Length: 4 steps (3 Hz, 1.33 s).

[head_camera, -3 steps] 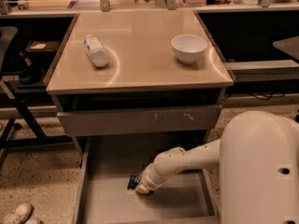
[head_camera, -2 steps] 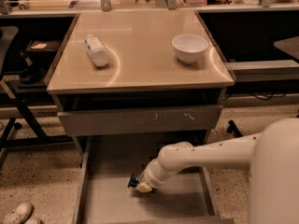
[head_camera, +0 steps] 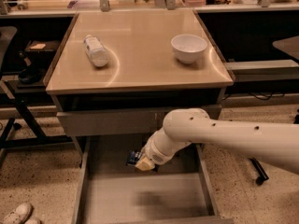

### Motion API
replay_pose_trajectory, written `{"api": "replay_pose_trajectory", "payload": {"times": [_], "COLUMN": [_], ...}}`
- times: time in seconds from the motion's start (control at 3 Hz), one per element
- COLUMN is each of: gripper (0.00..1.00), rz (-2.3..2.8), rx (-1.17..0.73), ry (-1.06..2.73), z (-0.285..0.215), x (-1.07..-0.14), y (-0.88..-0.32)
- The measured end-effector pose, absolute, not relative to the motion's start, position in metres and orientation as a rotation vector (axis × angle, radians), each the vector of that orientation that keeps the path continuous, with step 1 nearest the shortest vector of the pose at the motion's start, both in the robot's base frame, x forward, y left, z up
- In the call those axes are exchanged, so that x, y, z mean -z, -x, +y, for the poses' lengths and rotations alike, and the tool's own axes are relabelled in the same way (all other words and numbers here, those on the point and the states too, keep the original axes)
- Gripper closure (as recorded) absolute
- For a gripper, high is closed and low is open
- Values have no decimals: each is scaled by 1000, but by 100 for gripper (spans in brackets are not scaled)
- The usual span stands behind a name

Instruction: Pick rxbar blueberry from middle drawer and place on counter

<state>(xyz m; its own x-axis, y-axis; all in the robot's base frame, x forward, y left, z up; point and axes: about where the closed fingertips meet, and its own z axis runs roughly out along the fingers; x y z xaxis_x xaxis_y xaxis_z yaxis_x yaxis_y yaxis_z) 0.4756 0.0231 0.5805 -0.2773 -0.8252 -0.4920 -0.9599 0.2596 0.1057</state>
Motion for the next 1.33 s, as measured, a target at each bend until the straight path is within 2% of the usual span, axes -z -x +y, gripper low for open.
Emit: {"api": "replay_pose_trajectory", "payload": {"times": [0.67,1.33], "gripper": [100,100], "rz": [2170,2064], "rx": [-502,-318], "ry": [1644,1670], "z": [21,33], "x": [-612,-730], "y": [-477,-470]}}
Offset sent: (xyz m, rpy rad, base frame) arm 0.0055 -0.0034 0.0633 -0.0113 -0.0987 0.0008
